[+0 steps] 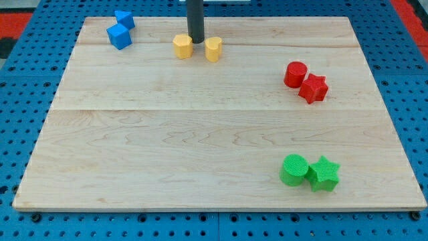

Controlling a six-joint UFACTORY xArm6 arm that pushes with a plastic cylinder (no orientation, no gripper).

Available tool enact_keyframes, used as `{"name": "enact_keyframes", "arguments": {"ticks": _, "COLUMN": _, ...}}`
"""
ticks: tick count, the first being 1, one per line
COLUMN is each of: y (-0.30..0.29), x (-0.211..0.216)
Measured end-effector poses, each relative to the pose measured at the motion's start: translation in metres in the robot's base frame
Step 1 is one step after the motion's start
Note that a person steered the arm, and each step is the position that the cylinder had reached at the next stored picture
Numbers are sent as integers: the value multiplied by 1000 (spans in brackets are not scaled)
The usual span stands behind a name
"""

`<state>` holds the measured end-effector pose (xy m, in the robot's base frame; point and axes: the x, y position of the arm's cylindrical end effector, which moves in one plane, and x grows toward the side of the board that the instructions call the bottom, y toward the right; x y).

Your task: Push the hexagon slightly to the left

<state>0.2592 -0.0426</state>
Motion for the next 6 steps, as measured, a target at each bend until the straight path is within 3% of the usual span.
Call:
{"name": "enact_keyframes", "arguments": {"ticks": 3, "y": -4, "x": 0}}
{"name": "enact_keyframes", "arguments": {"ticks": 4, "y": 30, "x": -25}}
{"name": "enact_keyframes", "arguments": {"ticks": 6, "y": 12, "x": -49}}
